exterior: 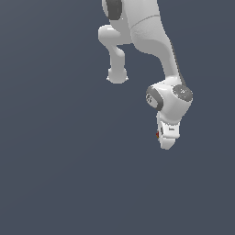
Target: Pick up the object and move it to a goal position.
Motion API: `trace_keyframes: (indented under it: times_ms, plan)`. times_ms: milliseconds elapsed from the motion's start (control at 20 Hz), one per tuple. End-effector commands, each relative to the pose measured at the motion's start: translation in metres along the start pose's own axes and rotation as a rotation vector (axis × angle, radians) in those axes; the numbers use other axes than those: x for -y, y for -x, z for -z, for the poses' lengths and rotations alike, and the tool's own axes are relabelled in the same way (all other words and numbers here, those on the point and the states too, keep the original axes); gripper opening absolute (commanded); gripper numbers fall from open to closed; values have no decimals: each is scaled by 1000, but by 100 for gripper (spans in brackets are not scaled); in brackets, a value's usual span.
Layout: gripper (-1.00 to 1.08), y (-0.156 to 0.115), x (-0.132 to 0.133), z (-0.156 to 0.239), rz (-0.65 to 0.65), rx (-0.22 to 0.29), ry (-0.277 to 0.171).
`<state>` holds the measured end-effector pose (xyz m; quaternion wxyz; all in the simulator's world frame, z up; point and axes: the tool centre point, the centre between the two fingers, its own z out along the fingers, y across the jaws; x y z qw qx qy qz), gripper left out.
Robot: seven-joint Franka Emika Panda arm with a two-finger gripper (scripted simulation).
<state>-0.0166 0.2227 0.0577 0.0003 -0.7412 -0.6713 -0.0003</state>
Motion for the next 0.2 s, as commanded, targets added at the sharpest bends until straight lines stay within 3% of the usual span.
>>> trace_keyframes:
  times_ms: [0, 150]
  plan:
    - [-100, -8, 0, 2, -3, 1, 0]
    - [-100, -10, -1, 2, -3, 1, 0]
